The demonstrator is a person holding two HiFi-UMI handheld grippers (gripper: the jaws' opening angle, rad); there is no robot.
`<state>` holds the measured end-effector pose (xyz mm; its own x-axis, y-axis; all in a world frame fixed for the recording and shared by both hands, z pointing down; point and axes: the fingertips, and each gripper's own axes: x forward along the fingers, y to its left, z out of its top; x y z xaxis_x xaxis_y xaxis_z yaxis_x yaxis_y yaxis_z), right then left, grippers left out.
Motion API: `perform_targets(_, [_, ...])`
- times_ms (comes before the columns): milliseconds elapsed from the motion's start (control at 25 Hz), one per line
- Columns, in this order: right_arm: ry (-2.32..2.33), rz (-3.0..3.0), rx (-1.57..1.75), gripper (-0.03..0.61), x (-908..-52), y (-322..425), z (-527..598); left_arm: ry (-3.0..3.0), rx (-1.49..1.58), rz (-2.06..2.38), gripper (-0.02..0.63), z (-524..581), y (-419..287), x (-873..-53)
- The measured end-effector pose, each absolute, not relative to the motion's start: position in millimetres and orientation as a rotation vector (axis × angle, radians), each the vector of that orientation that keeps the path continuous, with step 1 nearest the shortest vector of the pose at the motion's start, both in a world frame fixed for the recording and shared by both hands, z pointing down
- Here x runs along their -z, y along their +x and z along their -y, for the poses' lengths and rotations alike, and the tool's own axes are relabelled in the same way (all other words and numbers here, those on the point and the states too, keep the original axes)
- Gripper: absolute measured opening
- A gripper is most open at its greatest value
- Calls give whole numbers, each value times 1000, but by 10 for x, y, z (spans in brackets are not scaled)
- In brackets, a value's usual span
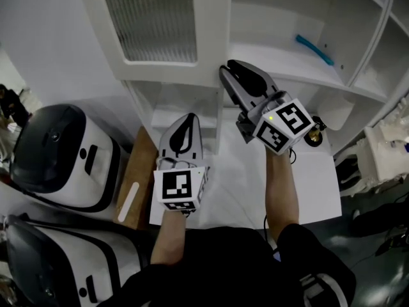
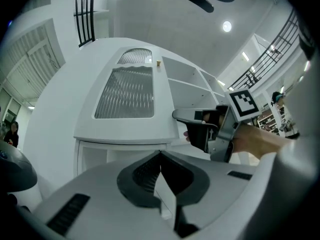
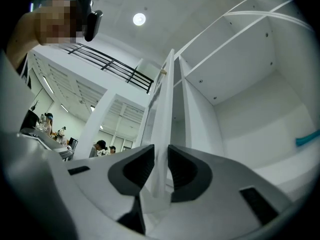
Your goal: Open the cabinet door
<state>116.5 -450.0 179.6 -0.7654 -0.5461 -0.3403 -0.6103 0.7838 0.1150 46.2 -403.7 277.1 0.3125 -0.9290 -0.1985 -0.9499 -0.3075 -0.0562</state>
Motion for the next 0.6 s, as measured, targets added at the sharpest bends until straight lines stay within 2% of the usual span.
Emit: perform_targets(600, [-910, -2685, -340, 92, -1785, 1050, 4013, -2408, -256, -1742, 14, 3657, 303, -2778])
